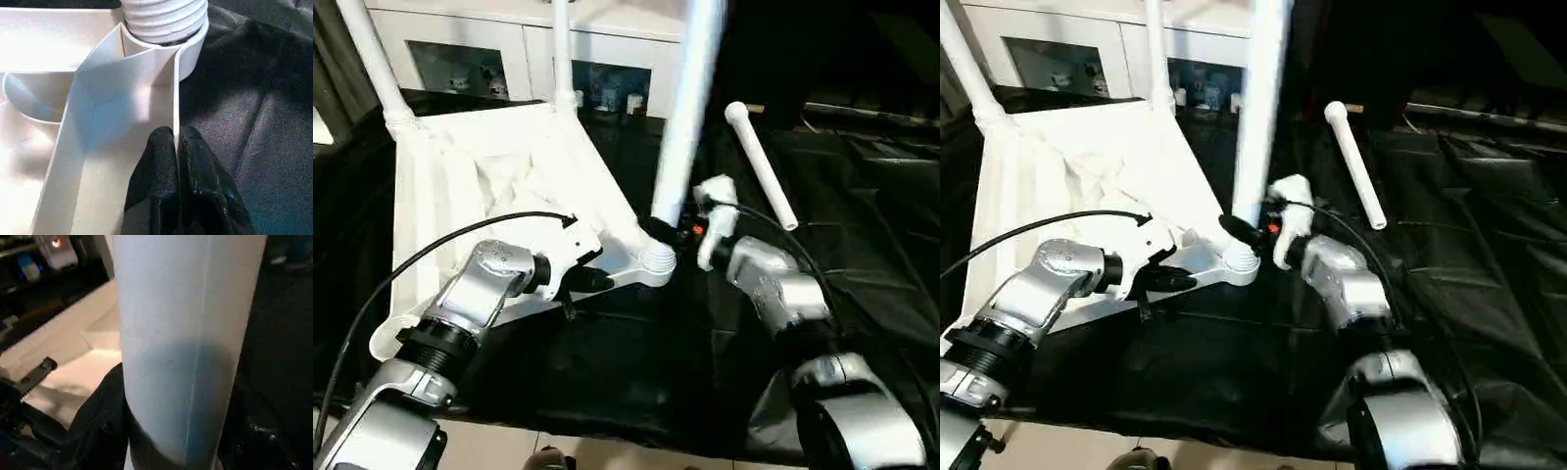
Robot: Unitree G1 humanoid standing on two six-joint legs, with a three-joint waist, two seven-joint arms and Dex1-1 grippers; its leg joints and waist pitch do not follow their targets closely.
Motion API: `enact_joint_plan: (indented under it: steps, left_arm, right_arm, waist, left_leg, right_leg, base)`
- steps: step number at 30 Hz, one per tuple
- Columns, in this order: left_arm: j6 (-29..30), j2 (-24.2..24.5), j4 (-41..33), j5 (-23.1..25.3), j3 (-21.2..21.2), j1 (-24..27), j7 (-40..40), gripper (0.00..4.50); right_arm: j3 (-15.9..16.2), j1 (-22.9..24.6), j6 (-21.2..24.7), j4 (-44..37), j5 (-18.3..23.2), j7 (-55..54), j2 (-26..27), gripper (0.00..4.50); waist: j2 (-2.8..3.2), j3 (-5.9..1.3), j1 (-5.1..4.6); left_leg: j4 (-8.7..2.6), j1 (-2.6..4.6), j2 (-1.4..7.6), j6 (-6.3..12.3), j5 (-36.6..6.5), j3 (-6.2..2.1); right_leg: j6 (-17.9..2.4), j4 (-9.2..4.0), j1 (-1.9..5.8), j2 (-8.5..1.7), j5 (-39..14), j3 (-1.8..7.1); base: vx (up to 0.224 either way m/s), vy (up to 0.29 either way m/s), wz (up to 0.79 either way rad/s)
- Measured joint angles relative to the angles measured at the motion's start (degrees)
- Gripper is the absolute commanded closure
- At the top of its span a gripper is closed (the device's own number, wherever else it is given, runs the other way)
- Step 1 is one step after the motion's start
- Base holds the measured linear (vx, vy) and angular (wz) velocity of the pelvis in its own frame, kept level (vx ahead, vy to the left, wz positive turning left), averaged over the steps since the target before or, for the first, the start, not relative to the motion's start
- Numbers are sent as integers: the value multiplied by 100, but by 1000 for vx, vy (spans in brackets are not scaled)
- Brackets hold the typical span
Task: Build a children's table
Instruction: Insert table leg to table base
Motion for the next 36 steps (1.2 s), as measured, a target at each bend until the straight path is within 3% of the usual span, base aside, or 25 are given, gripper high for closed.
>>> enact_joint_plan:
  steps: [5, 7, 11, 17, 24, 28, 31, 36]
  left_arm:
    - [-63, -30, 102, -2, 0, -13, -11, 450]
    - [-83, -47, 134, 1, -1, -14, -11, 450]
    - [-119, -59, 203, 5, -2, -14, -14, 450]
    - [-135, -62, 235, 50, -2, -16, -9, 450]
    - [-169, 28, 233, 88, -24, -9, -59, 450]
    - [-300, 95, 168, 166, -55, 51, -77, 450]
    - [-315, 151, 75, 188, -58, 109, -105, 450]
    - [-318, 179, 44, 182, -59, 131, -176, 450]
  right_arm:
    - [-70, 284, -616, 2, -5, 54, 111, 261]
    - [-75, 458, -1060, 22, -45, 43, 183, 261]
    - [40, 651, -1567, 27, -197, 29, 205, 261]
    - [82, 757, -1965, 82, -358, -73, 254, 261]
    - [263, 526, -1976, 343, -513, 15, 230, 261]
    - [291, 335, -1817, 514, -574, 222, 183, 261]
    - [363, 89, -1635, 714, -647, 467, 110, 261]
    - [390, -60, -1501, 873, -688, 733, 36, 261]
  waist:
    - [44, -17, 10]
    - [65, -25, 14]
    - [101, -44, 6]
    - [111, -55, -4]
    - [63, -80, -43]
    - [4, -100, -70]
    - [-80, -128, -96]
    - [-125, -143, -103]
  left_leg:
    - [-5, 10, -1, -1, -1, -1]
    - [-5, 15, -1, -1, -1, -1]
    - [-5, 23, -1, -1, -1, -2]
    - [-20, 37, -1, -2, -1, -3]
    - [-27, 42, -1, -2, -1, -2]
    - [-40, 48, -2, -3, 0, -1]
    - [-59, 51, -3, -5, 1, 2]
    - [-68, 57, -4, -6, 1, 4]
  right_leg:
    - [0, 3, 8, -1, 0, -1]
    - [0, 0, 14, -1, 0, -1]
    - [0, -3, 22, -1, -1, -1]
    - [0, -3, 28, -1, -1, -2]
    - [1, -4, 28, -1, -1, -2]
    - [6, -6, 29, -1, -4, -1]
    - [4, -8, 24, 0, -10, -2]
    - [3, -16, 28, 0, -16, -2]
  base:
    - [0, 0, 0]
    - [0, 0, 0]
    - [0, 0, 0]
    - [0, 0, 0]
    - [0, 0, 0]
    - [0, 0, 0]
    - [0, 0, 0]
    - [0, 0, 0]
